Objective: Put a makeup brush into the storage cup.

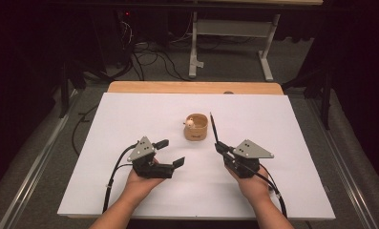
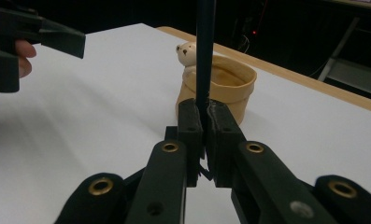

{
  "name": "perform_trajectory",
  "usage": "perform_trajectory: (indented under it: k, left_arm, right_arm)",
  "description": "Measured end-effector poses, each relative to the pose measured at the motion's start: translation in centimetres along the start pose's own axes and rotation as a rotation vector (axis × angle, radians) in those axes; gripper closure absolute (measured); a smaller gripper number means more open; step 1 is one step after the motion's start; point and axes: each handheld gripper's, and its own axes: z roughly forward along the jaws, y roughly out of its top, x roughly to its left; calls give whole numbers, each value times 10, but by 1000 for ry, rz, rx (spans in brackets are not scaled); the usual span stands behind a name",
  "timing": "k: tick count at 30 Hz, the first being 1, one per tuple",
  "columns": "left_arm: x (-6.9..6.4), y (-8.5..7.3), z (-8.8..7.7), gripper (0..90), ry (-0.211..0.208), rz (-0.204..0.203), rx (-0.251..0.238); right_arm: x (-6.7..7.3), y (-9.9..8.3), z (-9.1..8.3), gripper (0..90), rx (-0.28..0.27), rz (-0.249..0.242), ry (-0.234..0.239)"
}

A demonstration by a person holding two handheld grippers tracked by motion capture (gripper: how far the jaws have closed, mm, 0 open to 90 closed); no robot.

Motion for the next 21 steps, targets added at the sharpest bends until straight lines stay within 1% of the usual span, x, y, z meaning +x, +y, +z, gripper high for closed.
perform_trajectory:
  k: [1, 2, 5, 6, 9, 12, 13, 15, 18, 21]
  left_arm:
    - [0, 3, 0, 108, -3, 0, -5]
    - [-1, 6, 1, 104, -2, 1, -8]
    - [-2, 13, 4, 93, 5, 17, -11]
    - [-2, 15, 5, 91, 4, 19, -13]
    - [-2, 18, 9, 87, 3, 20, -18]
    - [-2, 17, 14, 84, 1, 9, -20]
    - [-2, 16, 15, 79, -2, 1, -21]
    - [-4, 13, 18, 74, -12, -8, -24]
    - [-7, 11, 20, 72, -23, 11, -11]
    - [-9, 9, 19, 70, -31, 13, -2]
  right_arm:
    - [-1, 0, -1, 875, -12, 6, 4]
    - [-1, -1, -2, 875, -6, 13, -1]
    - [0, -3, -1, 875, 1, 12, 0]
    - [1, -4, 0, 875, 6, 0, 0]
    - [2, -6, 2, 875, 13, -5, 3]
    - [4, -7, 5, 875, 20, -1, 11]
    - [4, -8, 6, 875, 22, -12, 14]
    - [6, -10, 8, 875, 31, -14, 15]
    - [8, -11, 10, 875, 44, -11, 16]
    - [11, -12, 12, 875, 46, -23, 25]
